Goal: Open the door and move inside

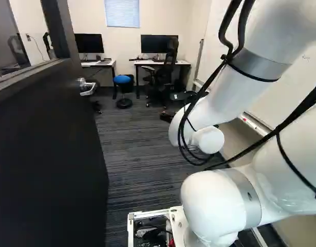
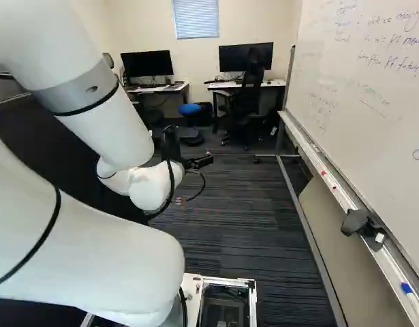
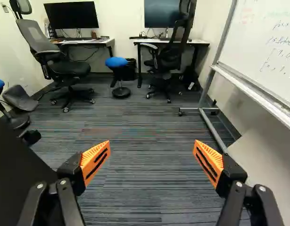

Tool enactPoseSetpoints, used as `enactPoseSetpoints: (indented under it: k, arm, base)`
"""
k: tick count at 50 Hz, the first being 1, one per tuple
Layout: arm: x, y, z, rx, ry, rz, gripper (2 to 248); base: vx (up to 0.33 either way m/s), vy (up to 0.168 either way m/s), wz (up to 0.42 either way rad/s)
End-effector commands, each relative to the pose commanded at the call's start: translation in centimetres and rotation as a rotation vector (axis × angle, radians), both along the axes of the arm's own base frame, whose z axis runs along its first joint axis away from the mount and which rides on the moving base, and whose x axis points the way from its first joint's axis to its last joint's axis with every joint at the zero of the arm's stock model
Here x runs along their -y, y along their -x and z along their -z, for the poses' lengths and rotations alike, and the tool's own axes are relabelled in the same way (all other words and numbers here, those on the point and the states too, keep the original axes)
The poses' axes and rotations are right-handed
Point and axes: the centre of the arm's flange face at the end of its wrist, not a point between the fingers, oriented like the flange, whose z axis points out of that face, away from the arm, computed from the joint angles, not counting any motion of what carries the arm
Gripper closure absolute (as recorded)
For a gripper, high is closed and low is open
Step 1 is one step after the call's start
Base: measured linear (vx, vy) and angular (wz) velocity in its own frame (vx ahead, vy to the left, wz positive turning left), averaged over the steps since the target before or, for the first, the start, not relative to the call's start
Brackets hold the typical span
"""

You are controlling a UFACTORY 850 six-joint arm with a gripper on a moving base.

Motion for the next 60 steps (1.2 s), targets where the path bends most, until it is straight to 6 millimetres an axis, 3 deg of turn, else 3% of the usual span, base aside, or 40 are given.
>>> enactPoseSetpoints:
  k: [60]
  arm:
    - [0.0,0.0,0.0,0.0,0.0,0.0,3]
  base:
    - [0.219,0.002,-0.015]
